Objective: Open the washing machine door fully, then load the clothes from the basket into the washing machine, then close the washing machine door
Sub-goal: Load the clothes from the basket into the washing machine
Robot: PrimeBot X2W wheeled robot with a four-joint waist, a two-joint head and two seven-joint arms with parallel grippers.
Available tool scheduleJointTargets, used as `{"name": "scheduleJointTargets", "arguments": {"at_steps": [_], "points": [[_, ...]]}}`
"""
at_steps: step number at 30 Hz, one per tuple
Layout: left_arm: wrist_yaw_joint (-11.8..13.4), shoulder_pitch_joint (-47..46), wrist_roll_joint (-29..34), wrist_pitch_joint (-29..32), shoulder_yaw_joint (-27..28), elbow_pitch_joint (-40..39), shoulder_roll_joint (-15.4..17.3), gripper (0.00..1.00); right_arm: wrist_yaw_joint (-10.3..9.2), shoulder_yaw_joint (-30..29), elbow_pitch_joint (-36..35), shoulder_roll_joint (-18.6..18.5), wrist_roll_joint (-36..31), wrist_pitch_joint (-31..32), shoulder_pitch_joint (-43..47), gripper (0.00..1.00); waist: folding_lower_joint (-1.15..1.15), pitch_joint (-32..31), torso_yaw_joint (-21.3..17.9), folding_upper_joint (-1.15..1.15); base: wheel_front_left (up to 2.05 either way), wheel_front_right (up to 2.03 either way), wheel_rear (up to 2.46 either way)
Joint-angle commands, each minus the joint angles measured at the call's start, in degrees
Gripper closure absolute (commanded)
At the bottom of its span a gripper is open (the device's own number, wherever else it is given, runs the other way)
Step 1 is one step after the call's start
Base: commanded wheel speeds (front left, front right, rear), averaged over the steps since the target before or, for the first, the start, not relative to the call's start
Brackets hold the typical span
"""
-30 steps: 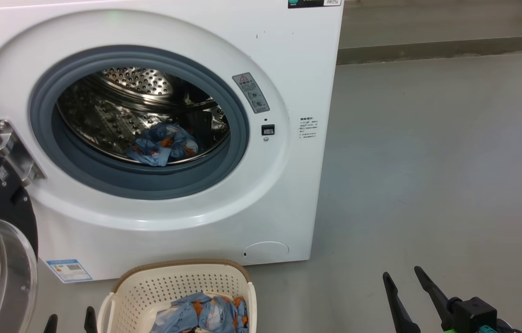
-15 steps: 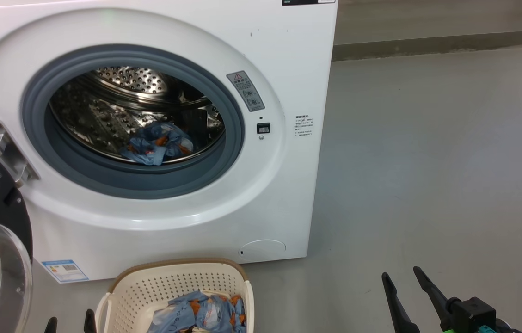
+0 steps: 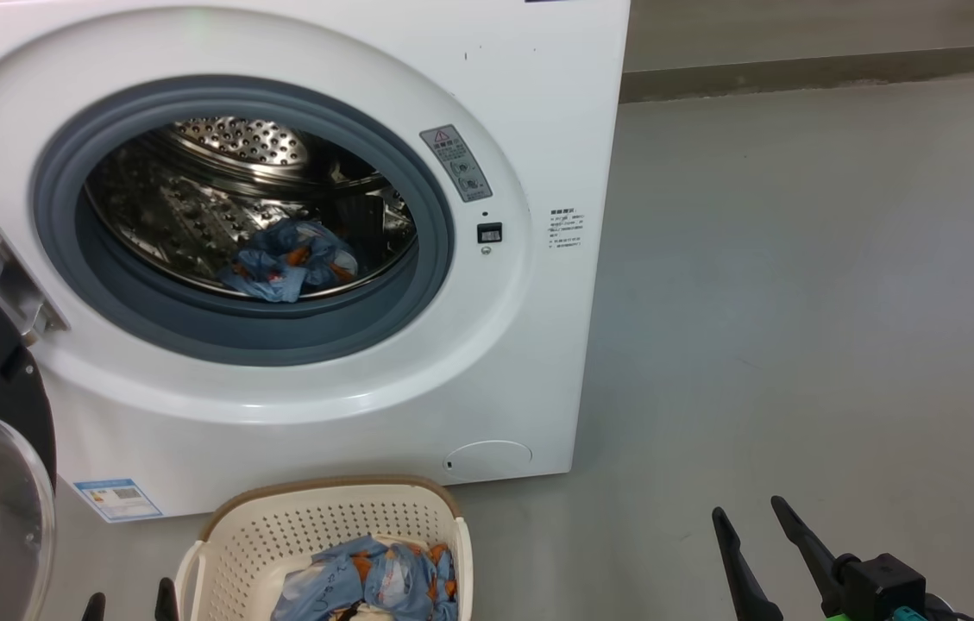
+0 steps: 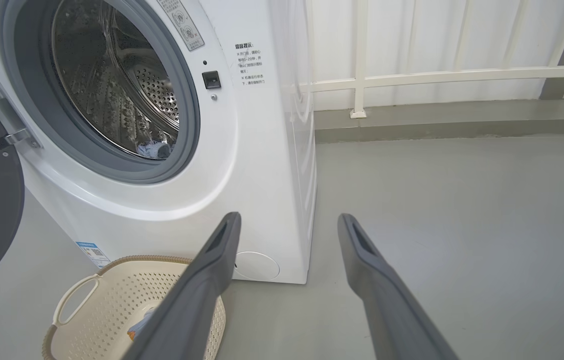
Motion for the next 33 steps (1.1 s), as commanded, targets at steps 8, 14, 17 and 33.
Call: {"name": "scheduleJointTargets", "arguments": {"at_steps": [8,14,17,33], "points": [[-0.6,-2.5,0.5,-0.3,1.7,0.1,0.3,0.00,0.35,1.5,-1.8,-0.3,-0.4,-0.3,-0.8,0.00,0.00,1.1,-0.7,0.00,0.00,0.00,0.00],[-1.3,-3.2,0.1,-0.3,1.1,1.2,1.0,0.00,0.35,2.1,-2.0,-0.3,-0.3,-0.3,-1.3,0.00,0.00,2.8,-1.6,0.00,0.00,0.00,0.00],[-1.8,-4.0,-0.5,-0.1,0.5,2.0,1.5,0.00,0.35,2.4,-2.4,-0.3,-0.2,-0.3,-1.8,0.00,0.00,4.6,-2.4,0.00,0.00,0.00,0.00],[-3.5,-14.1,-7.8,6.4,-3.4,9.8,7.3,0.00,0.35,4.5,-5.5,-0.3,1.5,-0.3,-7.1,0.00,0.00,18.6,-9.1,0.00,0.00,0.00,0.00]]}}
